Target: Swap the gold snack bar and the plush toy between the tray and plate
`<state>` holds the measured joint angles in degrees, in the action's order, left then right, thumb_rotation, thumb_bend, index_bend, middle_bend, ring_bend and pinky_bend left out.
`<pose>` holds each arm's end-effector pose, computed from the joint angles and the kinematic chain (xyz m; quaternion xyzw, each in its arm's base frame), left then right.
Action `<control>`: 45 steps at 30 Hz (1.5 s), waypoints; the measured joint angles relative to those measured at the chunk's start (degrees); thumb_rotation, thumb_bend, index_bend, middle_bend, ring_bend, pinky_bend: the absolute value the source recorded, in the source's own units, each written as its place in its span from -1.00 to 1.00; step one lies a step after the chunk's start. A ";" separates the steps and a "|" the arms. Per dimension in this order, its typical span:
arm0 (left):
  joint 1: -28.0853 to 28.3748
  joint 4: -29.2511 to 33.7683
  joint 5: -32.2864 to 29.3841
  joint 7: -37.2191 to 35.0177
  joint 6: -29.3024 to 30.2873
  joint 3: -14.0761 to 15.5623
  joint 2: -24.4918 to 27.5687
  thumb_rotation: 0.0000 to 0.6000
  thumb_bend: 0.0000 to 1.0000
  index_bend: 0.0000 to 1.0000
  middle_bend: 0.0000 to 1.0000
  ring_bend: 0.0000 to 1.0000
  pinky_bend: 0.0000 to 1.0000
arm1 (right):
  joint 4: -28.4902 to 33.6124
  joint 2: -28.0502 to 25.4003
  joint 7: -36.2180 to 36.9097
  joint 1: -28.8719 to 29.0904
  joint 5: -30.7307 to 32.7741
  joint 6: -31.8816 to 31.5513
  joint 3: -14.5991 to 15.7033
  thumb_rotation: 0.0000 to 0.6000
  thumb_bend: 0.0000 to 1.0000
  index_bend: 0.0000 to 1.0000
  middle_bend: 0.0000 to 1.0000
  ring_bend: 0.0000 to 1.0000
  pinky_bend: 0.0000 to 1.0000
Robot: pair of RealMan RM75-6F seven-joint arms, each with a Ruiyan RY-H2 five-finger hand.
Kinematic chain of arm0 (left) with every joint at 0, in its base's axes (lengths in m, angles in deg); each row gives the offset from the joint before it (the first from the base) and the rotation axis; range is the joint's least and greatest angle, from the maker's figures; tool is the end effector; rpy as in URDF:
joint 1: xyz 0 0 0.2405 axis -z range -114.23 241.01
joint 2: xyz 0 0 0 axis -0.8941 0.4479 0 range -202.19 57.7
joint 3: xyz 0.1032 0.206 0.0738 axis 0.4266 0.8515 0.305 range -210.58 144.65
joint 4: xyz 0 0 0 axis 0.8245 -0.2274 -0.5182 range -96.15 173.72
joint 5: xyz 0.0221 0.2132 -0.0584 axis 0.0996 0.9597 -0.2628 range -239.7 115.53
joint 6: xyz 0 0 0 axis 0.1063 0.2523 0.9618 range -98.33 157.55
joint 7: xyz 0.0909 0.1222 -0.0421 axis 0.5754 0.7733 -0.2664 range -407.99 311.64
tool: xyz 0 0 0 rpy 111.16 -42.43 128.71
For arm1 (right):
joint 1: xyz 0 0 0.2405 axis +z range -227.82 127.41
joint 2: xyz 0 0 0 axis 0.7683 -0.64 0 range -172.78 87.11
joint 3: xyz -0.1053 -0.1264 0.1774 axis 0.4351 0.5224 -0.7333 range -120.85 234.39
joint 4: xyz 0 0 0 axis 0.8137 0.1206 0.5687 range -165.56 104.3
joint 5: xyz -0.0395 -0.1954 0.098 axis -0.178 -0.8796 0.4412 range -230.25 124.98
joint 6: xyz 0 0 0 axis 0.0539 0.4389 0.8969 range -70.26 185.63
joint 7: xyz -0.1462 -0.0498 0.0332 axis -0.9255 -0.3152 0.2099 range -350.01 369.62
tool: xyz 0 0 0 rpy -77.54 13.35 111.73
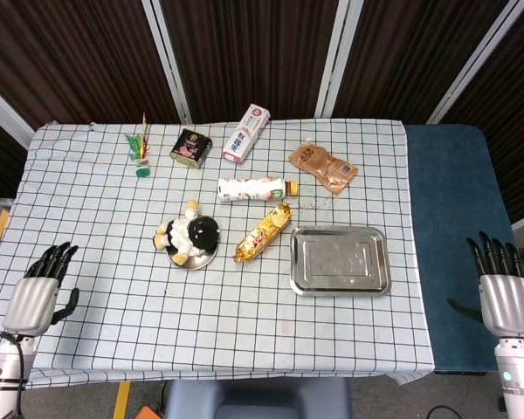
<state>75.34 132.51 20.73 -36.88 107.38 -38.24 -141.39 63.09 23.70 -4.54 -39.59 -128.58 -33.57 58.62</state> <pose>-0.2712 0.2374 0.1022 -0.6408 -0.3613 -0.3677 0.5689 -0.3012 -0.2050 0.1395 0.5924 -0.3349 0.3275 0.6555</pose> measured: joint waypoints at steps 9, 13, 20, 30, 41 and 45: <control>8.15 2.57 -2.88 5.94 -9.43 -2.81 -3.38 1.00 -0.13 -1.00 -1.00 -1.00 -0.73 | -2.26 1.13 5.36 -2.93 -7.95 -3.18 0.37 1.00 -0.91 -1.00 -1.00 -1.00 -1.00; 12.44 1.34 -5.69 6.34 -14.12 -4.39 -6.96 1.00 -0.14 -1.00 -1.00 -1.00 -0.73 | -2.94 0.73 7.67 -3.63 -9.12 -3.25 -0.09 1.00 -0.91 -1.00 -1.00 -1.00 -1.00; 16.84 -1.89 -12.28 6.82 -18.90 -6.28 -11.96 1.00 -0.14 -1.00 -1.00 -1.00 -0.74 | -3.32 0.53 9.30 -4.42 -10.25 -2.85 -1.32 1.00 -0.91 -1.00 -1.00 -1.00 -1.00; 21.96 -9.49 -16.91 6.43 -21.96 -8.31 -18.57 1.00 -0.14 -1.00 -1.00 -1.00 -0.73 | -3.36 0.70 10.28 -5.04 -10.94 -1.57 -2.50 1.00 -0.91 -1.00 -1.00 -1.00 -1.00; 25.11 -16.62 -17.98 4.12 -23.87 -9.19 -23.19 1.00 -0.17 -1.00 -1.00 -1.00 -0.73 | -3.15 0.25 11.51 -5.18 -11.57 -0.12 -2.74 1.00 -0.91 -1.00 -1.00 -1.00 -1.00; 26.97 -22.97 -18.74 2.81 -25.75 -9.44 -25.93 1.00 -0.17 -1.00 -1.00 -1.00 -0.74 | -3.07 0.00 12.03 -5.29 -11.87 0.40 -3.03 1.00 -0.91 -1.00 -1.00 -1.00 -1.00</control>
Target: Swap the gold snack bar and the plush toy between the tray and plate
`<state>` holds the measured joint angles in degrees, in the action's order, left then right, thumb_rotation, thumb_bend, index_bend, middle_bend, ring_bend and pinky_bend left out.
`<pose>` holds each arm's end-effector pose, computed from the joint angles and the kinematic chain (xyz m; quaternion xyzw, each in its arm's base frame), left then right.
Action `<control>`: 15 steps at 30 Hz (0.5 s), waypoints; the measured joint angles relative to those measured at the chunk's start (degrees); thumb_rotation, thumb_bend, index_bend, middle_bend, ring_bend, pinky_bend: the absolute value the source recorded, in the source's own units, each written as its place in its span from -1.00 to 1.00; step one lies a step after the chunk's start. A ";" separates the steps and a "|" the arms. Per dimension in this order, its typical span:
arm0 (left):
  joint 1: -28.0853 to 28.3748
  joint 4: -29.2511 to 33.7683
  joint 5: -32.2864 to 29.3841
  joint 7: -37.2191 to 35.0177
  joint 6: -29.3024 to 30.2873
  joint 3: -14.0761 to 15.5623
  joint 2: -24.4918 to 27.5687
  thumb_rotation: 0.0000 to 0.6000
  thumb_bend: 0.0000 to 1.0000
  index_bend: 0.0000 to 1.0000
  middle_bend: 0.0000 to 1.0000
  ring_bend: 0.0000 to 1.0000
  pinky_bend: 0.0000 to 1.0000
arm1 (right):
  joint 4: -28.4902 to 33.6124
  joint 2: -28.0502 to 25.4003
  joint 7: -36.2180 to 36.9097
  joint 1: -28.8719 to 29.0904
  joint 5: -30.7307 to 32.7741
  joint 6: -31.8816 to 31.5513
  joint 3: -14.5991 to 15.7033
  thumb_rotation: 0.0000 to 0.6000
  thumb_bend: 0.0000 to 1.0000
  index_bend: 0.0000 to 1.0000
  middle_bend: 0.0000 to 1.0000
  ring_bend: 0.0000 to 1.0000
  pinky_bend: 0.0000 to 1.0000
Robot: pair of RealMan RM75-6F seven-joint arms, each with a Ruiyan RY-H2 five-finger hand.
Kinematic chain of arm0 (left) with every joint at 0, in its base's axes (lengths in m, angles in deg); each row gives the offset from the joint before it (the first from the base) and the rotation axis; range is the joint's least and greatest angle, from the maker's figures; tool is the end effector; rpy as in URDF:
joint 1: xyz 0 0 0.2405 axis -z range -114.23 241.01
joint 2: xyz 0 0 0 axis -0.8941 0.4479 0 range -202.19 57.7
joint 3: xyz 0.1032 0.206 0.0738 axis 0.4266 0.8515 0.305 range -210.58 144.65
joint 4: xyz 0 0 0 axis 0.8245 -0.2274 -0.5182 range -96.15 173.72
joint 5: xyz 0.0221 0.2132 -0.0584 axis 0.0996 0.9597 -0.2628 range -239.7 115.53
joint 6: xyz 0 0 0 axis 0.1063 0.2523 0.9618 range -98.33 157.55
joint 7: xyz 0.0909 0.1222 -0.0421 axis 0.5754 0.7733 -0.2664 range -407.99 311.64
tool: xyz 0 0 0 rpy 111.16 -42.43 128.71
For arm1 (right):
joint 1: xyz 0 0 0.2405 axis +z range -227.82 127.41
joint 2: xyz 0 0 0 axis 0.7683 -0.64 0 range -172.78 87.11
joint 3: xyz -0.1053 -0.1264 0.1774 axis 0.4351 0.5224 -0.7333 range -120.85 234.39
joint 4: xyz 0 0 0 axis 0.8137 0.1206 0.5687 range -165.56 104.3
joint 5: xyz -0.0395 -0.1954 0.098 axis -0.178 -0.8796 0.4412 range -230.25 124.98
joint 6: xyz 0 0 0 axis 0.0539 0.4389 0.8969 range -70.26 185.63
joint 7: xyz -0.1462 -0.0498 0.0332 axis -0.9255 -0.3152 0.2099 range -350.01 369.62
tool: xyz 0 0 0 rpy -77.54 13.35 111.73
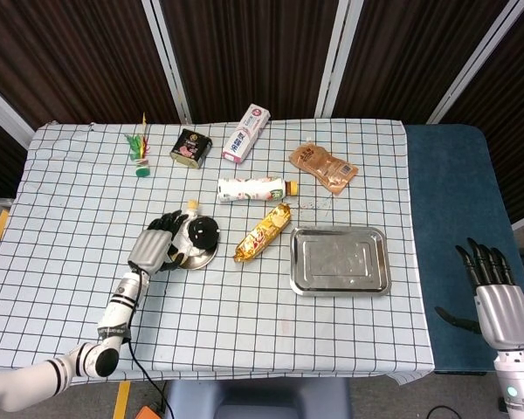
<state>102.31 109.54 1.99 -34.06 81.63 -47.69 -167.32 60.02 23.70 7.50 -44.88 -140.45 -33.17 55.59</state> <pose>-0.1787 0.3762 -0.0396 -0.6924 -0.4235 -0.3628 0.4578 -0.2949 -0.1906 0.1395 0.5953 -0.3493 0.4100 0.5963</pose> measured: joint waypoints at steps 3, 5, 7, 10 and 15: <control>1.58 -4.05 -0.92 -0.94 -1.86 -0.24 -1.99 1.00 -0.17 -1.00 -1.00 -1.00 -0.75 | 0.03 -0.11 0.24 -0.09 -0.23 0.27 -0.08 1.00 -0.91 -1.00 -1.00 -1.00 -1.00; 2.59 -6.08 -1.58 -1.74 -3.01 -0.50 -3.10 1.00 -0.17 -1.00 -1.00 -1.00 -0.75 | 0.07 -0.24 0.42 -0.13 -0.30 0.49 -0.15 1.00 -0.91 -1.00 -1.00 -1.00 -1.00; 3.40 -7.47 -1.85 -2.70 -3.70 -0.71 -3.91 1.00 -0.17 -1.00 -1.00 -1.00 -0.75 | 0.06 -0.34 0.59 -0.16 -0.38 0.68 -0.30 1.00 -0.91 -1.00 -1.00 -1.00 -1.00; 4.15 -8.46 -1.68 -3.56 -3.91 -0.77 -4.58 1.00 -0.17 -1.00 -1.00 -1.00 -0.76 | 0.02 -0.40 0.80 -0.23 -0.43 0.83 -0.51 1.00 -0.91 -1.00 -1.00 -1.00 -1.00; 4.67 -9.37 -1.52 -3.74 -3.69 -0.57 -5.33 1.00 -0.16 -1.00 -1.00 -1.00 -0.77 | -0.14 -0.46 1.40 -0.33 -0.93 0.95 -0.68 1.00 -0.91 -1.00 -1.00 -1.00 -1.00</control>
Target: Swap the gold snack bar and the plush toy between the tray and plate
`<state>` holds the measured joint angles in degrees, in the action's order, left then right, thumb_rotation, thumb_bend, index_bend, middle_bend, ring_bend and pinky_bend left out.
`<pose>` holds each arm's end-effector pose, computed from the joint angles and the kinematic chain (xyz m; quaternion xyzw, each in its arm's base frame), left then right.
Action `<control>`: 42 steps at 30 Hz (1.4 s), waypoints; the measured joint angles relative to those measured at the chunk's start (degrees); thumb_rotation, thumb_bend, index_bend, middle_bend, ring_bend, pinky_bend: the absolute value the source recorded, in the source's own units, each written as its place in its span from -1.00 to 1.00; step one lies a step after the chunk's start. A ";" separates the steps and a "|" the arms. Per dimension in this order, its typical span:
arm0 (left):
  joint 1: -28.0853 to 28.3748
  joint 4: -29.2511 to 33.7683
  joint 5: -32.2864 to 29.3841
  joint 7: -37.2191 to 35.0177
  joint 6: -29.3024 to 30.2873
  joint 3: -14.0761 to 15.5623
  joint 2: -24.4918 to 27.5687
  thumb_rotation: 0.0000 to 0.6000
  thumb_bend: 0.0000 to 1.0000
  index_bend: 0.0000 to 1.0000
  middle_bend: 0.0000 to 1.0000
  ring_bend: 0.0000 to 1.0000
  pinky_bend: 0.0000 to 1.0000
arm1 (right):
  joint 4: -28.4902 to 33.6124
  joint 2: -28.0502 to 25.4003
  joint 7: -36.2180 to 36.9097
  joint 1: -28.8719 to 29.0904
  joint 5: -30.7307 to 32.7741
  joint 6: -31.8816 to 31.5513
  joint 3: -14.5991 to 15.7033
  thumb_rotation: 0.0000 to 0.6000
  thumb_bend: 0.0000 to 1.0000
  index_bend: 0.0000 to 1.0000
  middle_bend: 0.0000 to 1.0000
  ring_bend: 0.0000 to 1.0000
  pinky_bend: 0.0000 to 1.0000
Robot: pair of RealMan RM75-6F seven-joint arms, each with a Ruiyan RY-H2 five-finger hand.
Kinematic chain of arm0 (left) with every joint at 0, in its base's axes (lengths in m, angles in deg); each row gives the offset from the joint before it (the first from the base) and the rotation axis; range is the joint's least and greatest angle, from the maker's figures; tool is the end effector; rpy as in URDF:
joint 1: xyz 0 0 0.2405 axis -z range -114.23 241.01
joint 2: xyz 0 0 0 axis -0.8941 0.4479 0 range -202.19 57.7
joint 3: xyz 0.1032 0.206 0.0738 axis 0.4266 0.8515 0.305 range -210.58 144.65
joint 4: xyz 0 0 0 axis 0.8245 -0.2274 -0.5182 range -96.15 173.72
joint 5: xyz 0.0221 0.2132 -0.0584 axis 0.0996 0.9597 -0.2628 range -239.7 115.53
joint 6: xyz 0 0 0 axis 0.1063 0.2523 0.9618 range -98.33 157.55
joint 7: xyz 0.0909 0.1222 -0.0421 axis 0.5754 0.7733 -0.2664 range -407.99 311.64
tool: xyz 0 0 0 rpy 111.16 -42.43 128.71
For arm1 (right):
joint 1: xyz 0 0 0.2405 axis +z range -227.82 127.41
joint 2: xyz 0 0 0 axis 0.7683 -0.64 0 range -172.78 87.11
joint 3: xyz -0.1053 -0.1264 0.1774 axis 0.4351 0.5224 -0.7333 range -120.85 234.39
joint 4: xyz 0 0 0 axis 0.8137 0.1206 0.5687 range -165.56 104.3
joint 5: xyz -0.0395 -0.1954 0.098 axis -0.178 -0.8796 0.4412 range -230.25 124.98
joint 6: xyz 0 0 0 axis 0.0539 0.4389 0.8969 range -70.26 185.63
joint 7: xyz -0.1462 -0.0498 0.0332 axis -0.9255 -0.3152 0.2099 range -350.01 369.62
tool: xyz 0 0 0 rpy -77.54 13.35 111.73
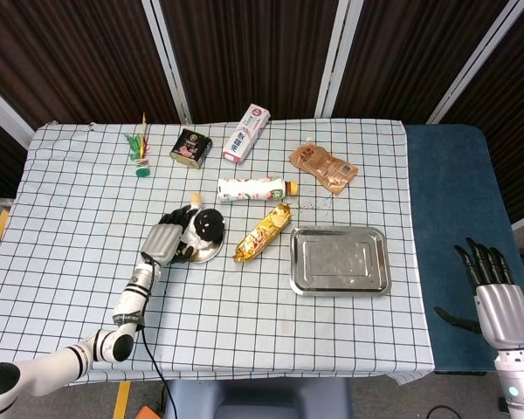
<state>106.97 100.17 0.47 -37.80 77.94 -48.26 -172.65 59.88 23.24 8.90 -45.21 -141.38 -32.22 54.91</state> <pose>-0.1716 0.3979 -0.0607 -0.6916 -0.4364 -0.3594 0.4496 -0.2950 -0.1915 0.1406 0.5975 -0.3530 0.4144 0.5888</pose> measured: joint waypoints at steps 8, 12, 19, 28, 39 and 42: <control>0.58 -3.43 -1.20 0.00 -1.00 0.47 -2.27 1.00 -0.07 -0.70 -0.54 -0.58 -0.50 | -0.57 0.23 0.86 -0.22 -0.81 -0.23 -0.31 1.00 -0.91 -1.00 -1.00 -1.00 -1.00; 0.55 -5.58 0.39 -1.24 1.30 0.70 -3.72 1.00 -0.02 -0.45 -0.28 -0.31 -0.19 | -0.77 0.33 0.94 -0.23 -0.93 -0.05 -0.50 1.00 -0.91 -1.00 -1.00 -1.00 -1.00; 0.03 -9.92 5.61 -5.59 7.41 1.39 -6.23 1.00 0.18 -0.05 0.01 0.01 0.16 | -0.82 0.46 0.97 -0.39 -1.44 -0.09 -0.54 1.00 -0.91 -1.00 -1.00 -1.00 -1.00; -2.43 -7.29 7.86 -6.86 13.56 1.74 -5.28 1.00 0.33 0.22 0.11 0.11 0.25 | -0.88 0.55 1.02 -0.55 -1.59 0.00 -0.77 1.00 -0.91 -1.00 -1.00 -1.00 -1.00; -9.68 16.81 14.81 -6.27 22.75 7.19 5.56 1.00 0.32 0.20 0.11 0.11 0.25 | -0.56 0.71 0.50 -0.72 -1.78 0.23 -0.81 1.00 -0.91 -1.00 -1.00 -1.00 -1.00; -12.03 23.16 16.84 -4.19 24.71 9.76 8.04 1.00 0.31 0.19 0.11 0.11 0.25 | -0.50 0.71 0.46 -0.80 -1.94 0.23 -0.75 1.00 -0.91 -1.00 -1.00 -1.00 -1.00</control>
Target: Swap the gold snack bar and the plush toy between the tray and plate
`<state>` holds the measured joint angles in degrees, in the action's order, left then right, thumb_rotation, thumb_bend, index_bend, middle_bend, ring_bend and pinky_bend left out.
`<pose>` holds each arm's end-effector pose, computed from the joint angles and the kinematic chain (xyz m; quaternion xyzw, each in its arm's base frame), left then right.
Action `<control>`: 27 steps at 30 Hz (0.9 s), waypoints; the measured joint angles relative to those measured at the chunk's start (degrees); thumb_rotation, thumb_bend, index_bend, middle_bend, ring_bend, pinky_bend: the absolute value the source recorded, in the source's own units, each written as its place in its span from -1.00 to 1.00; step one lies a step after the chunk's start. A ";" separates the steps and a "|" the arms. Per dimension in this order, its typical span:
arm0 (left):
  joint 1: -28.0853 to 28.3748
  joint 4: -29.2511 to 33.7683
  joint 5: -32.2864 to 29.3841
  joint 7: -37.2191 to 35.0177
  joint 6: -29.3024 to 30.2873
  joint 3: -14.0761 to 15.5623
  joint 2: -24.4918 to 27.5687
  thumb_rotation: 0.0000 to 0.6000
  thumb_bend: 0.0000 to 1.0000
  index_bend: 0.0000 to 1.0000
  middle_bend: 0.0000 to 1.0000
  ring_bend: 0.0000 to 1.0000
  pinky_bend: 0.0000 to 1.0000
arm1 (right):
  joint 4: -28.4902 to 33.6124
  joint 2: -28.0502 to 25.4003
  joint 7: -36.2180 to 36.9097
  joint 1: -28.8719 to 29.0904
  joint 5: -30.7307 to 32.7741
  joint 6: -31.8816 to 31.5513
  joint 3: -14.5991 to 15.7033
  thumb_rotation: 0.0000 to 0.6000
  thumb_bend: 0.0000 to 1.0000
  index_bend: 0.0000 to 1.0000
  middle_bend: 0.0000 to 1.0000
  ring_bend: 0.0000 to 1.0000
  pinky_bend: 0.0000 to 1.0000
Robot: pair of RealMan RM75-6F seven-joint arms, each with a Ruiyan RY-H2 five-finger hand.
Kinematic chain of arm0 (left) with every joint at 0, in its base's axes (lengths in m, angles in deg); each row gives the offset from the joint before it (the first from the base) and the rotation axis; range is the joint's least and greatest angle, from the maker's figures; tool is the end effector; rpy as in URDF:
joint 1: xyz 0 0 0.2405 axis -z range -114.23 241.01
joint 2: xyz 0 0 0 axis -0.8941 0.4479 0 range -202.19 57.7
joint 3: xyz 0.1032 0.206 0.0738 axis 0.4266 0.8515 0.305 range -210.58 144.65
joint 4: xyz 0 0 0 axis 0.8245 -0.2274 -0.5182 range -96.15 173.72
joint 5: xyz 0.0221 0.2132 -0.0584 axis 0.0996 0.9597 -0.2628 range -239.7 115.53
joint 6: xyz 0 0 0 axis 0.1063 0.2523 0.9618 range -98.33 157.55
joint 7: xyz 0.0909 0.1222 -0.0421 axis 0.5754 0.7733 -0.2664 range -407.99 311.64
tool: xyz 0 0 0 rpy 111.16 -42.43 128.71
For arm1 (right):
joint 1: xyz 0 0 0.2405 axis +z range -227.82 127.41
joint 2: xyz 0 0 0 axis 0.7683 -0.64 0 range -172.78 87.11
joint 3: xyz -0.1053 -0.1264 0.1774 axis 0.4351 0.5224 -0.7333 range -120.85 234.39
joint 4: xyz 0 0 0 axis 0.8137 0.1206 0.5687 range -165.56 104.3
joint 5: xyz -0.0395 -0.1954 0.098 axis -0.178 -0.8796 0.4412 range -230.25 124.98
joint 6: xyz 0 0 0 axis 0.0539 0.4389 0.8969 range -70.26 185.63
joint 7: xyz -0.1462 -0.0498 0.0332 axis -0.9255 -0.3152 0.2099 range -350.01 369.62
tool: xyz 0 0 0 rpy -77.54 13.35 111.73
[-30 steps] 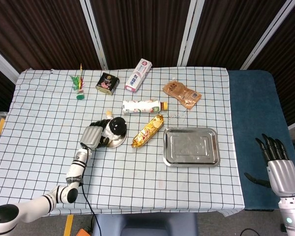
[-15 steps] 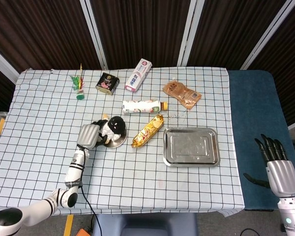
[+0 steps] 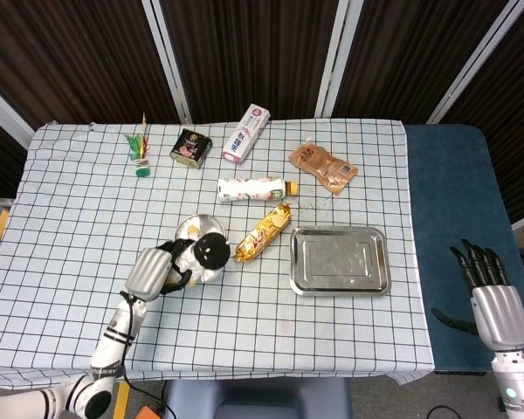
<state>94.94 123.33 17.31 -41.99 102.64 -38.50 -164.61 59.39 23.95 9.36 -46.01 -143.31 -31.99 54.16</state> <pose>-0.1518 0.2967 -0.0203 -0.6622 -0.3956 -0.4941 0.4010 -0.2924 -0.1899 0.1369 0.6007 -0.3510 0.4224 0.5810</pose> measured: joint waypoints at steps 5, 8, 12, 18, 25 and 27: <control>-3.52 5.56 1.98 4.20 2.78 3.16 0.64 1.00 0.29 0.19 0.11 0.11 0.25 | -0.04 -0.08 0.41 -0.10 -0.13 -0.21 -0.13 1.00 -0.91 -1.00 -1.00 -1.00 -1.00; -4.27 5.72 3.01 7.08 3.78 4.01 -0.94 1.00 0.29 0.19 0.10 0.11 0.25 | -0.05 -0.09 0.59 -0.17 -0.28 -0.35 -0.16 1.00 -0.91 -1.00 -1.00 -1.00 -1.00; -4.79 5.07 3.58 8.82 3.91 4.42 -4.57 1.00 0.29 0.17 0.09 0.11 0.25 | -0.13 -0.14 0.93 -0.28 -0.79 -0.60 -0.03 1.00 -0.91 -1.00 -1.00 -1.00 -1.00; -5.32 3.71 3.65 11.41 3.53 4.02 -8.14 1.00 0.26 0.03 -0.01 0.01 0.23 | -0.28 -0.35 1.73 -0.45 -1.19 -0.98 -0.01 1.00 -0.91 -1.00 -1.00 -1.00 -1.00; -5.63 2.98 3.52 12.52 3.20 3.09 -8.96 1.00 0.13 -0.68 -0.62 -0.59 -0.16 | -0.35 -0.35 1.80 -0.53 -1.46 -0.99 0.06 1.00 -0.91 -1.00 -1.00 -1.00 -1.00; -5.70 3.54 3.17 11.64 2.69 3.01 -8.79 1.00 0.07 -0.87 -0.81 -0.75 -0.27 | -0.35 -0.33 1.72 -0.52 -1.38 -0.92 0.00 1.00 -0.91 -1.00 -1.00 -1.00 -1.00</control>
<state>89.24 126.87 20.48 -30.35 105.33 -35.49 -173.41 59.03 23.62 11.08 -46.52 -144.69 -32.91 54.16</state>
